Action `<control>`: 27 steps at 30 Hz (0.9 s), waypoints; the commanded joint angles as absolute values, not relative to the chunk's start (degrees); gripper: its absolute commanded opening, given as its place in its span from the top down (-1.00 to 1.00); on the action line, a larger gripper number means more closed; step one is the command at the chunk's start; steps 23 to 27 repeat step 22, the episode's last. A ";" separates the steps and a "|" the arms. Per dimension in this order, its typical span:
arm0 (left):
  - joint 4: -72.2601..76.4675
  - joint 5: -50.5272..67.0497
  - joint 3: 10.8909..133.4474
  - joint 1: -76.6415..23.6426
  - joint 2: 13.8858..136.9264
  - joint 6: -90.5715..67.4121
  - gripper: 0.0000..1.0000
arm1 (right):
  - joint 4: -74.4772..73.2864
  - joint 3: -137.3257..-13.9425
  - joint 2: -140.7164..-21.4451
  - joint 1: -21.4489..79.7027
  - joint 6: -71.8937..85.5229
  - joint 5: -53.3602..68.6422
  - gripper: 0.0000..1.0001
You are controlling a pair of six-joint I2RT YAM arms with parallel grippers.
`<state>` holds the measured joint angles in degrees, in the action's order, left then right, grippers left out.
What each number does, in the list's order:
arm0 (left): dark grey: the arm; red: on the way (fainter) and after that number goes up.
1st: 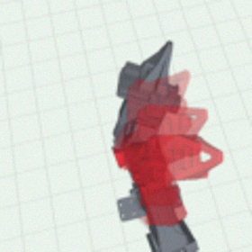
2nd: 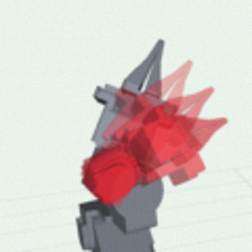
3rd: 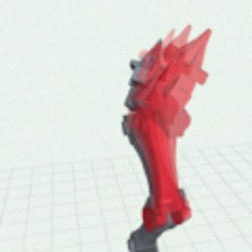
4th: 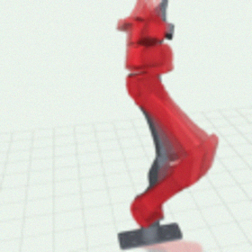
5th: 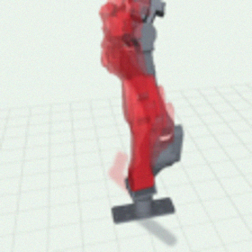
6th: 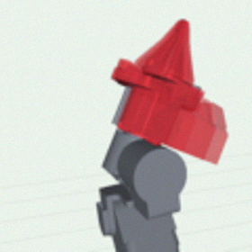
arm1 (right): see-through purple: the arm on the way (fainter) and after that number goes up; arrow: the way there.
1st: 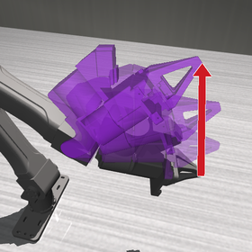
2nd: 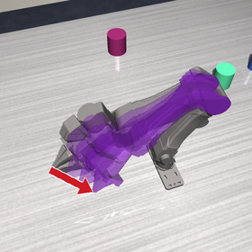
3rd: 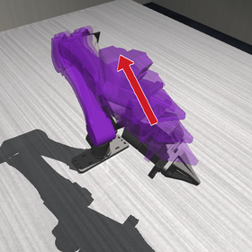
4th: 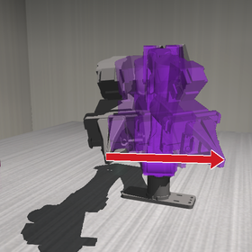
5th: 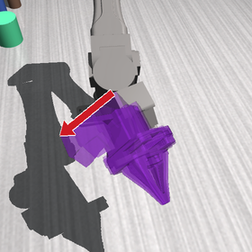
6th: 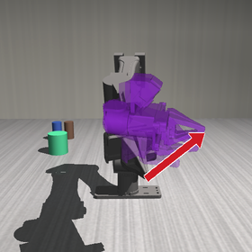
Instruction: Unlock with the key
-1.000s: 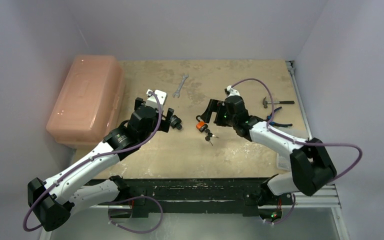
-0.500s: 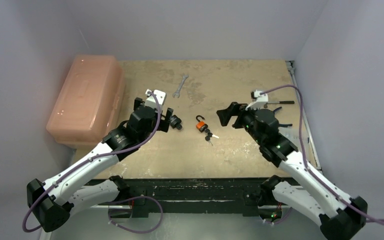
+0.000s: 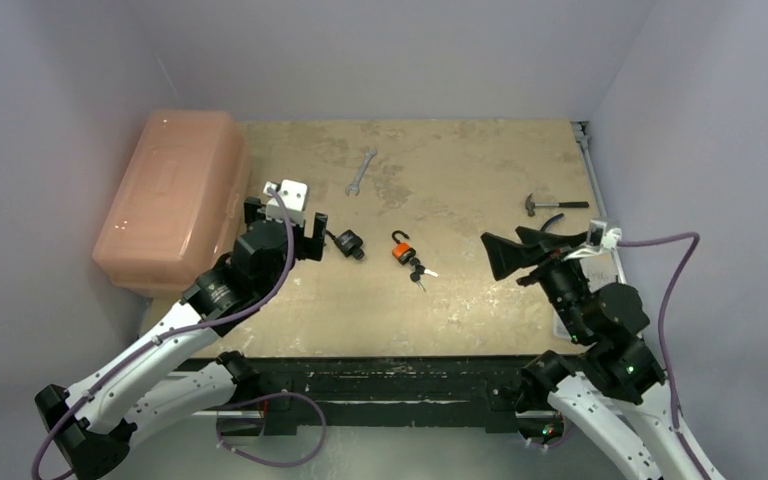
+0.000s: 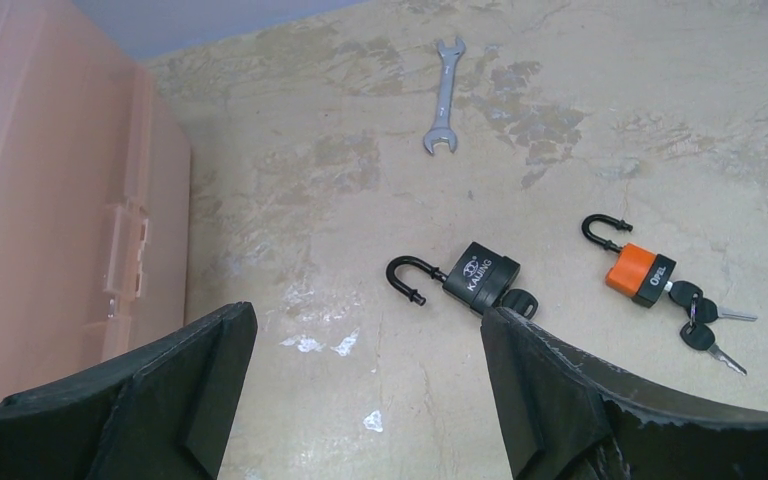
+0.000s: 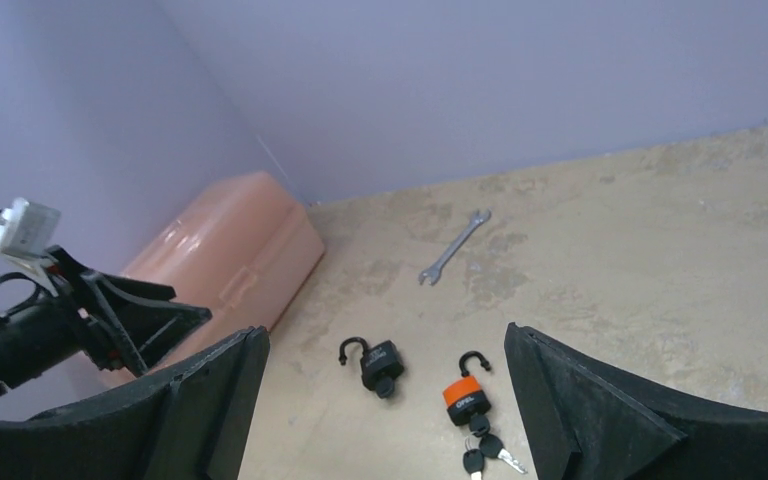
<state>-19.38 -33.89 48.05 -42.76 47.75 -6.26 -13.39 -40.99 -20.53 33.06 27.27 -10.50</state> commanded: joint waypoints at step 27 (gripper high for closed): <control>-17.65 -34.85 47.66 -42.45 44.81 -5.17 -0.79 | -16.07 -40.46 -13.91 33.20 27.80 -8.13 -0.98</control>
